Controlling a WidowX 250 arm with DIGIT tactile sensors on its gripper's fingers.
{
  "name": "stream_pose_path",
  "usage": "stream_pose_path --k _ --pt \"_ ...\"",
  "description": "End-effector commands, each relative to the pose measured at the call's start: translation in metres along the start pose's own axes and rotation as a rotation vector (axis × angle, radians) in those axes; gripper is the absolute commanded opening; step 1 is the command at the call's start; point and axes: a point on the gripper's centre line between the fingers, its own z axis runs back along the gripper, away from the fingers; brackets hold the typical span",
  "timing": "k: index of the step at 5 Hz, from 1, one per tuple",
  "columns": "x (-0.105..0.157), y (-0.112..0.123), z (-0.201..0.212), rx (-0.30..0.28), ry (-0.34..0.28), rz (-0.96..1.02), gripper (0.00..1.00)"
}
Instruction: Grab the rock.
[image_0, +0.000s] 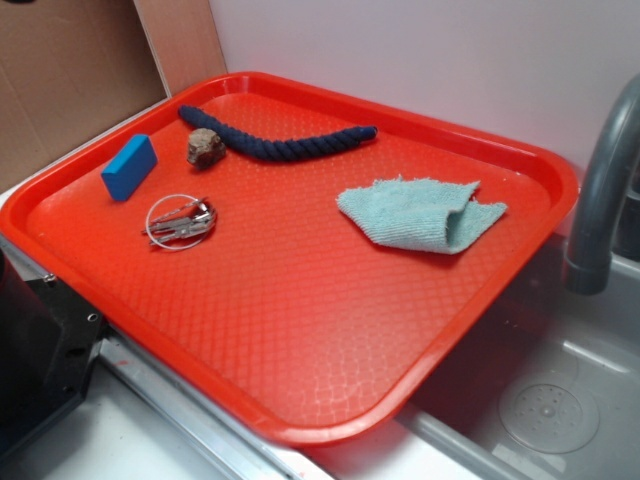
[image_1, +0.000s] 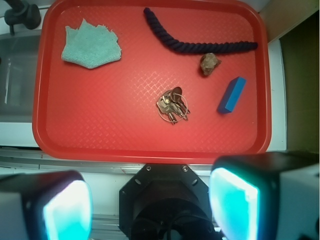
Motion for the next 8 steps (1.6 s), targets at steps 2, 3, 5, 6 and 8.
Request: stream_pose_path --k 2,3,5,6,8 --pt "0.009 0.013 -0.003 -0.025 -0.042 0.136 1.00" --pt "0.016 0.022 -0.012 -0.021 -0.100 0.306 1.00" --pt "0.041 0.050 -0.053 -0.009 -0.205 0.537 1.00" --pt "0.052 0.064 -0.081 0.022 -0.288 0.630 1.00" --pt "0.076 0.089 -0.125 0.061 -0.379 0.677 1.00"
